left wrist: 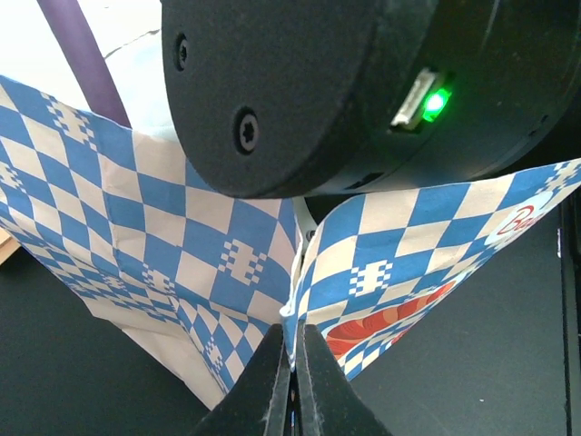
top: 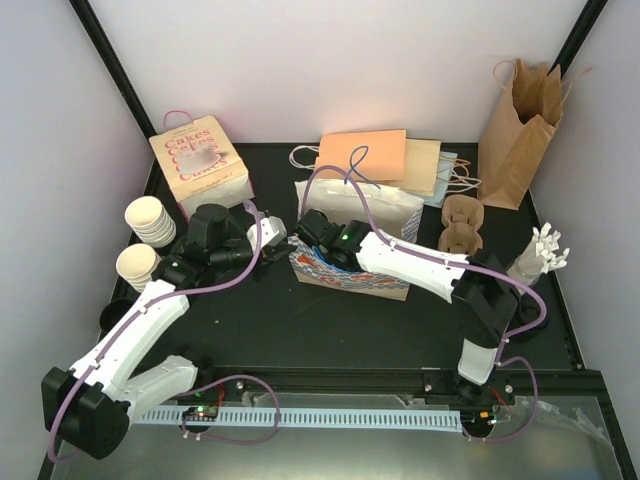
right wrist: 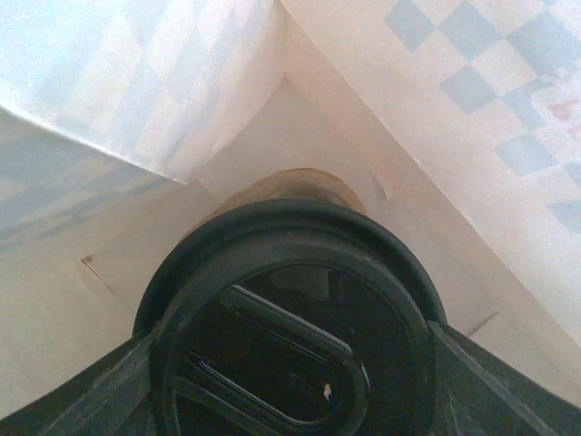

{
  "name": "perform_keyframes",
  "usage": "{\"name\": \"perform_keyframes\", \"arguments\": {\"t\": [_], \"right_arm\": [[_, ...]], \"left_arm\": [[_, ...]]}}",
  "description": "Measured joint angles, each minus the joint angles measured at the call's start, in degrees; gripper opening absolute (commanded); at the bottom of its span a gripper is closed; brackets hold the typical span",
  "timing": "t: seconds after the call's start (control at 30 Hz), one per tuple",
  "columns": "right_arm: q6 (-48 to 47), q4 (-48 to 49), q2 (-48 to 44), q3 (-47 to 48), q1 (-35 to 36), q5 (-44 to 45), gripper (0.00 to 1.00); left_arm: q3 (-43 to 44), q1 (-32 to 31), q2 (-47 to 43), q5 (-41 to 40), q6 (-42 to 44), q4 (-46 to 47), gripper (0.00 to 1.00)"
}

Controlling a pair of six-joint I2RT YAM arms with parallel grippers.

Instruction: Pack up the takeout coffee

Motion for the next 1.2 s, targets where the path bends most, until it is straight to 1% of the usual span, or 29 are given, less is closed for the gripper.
{"name": "perform_keyframes", "arguments": {"t": [0.03,0.1,0.17,0.27,0.33,0.57,0.73,0.8,0.83,1.07,1.2], "right_arm": [[-0.1,0.1,0.1,0.0,0.0,0.0,0.61],[-0.2,0.3,0.1,0.0,0.0,0.1,0.61],[-0.3,0.6,0.1,-0.1,0.0,0.1,0.60],[-0.6,1.3,0.1,-0.4,0.0,0.1,0.61],[-0.9,1.6,0.0,-0.5,0.0,0.0,0.61],[-1.9,2.1,-0.5,-0.9,-0.4,-1.0,0.61],[-2.5,2.4,-0.7,-0.9,-1.7,-3.3,0.62],[-2.8,2.5,-0.9,-0.8,-2.5,-4.8,0.62],[-3.0,2.5,-1.0,-0.7,-3.0,-5.7,0.62],[-3.7,2.8,-1.2,-0.7,-5.0,-9.8,0.62],[-3.6,2.9,-1.3,-0.9,-5.1,-9.7,0.62]], "left_arm": [[0.0,0.0,0.0,0.0,-0.2,0.0,0.06],[0.0,0.0,-0.1,0.0,-0.5,0.0,0.12],[-0.2,0.0,-0.5,0.1,-0.7,0.0,0.22],[-0.2,0.0,-2.0,0.1,-1.3,0.0,0.40],[-0.2,0.0,-3.6,0.1,-2.0,0.0,0.49],[0.5,0.0,-9.7,-1.0,-5.8,-1.2,0.72],[3.0,0.0,-12.0,-3.3,-10.1,-3.7,0.85],[3.7,0.0,-12.9,-4.5,-11.9,-4.5,0.97],[4.0,0.0,-13.3,-5.3,-13.4,-5.2,0.98],[8.2,0.0,-13.2,-12.2,-22.2,-10.4,0.99],[10.4,0.0,-11.2,-13.2,-26.2,-12.6,0.99]]}}
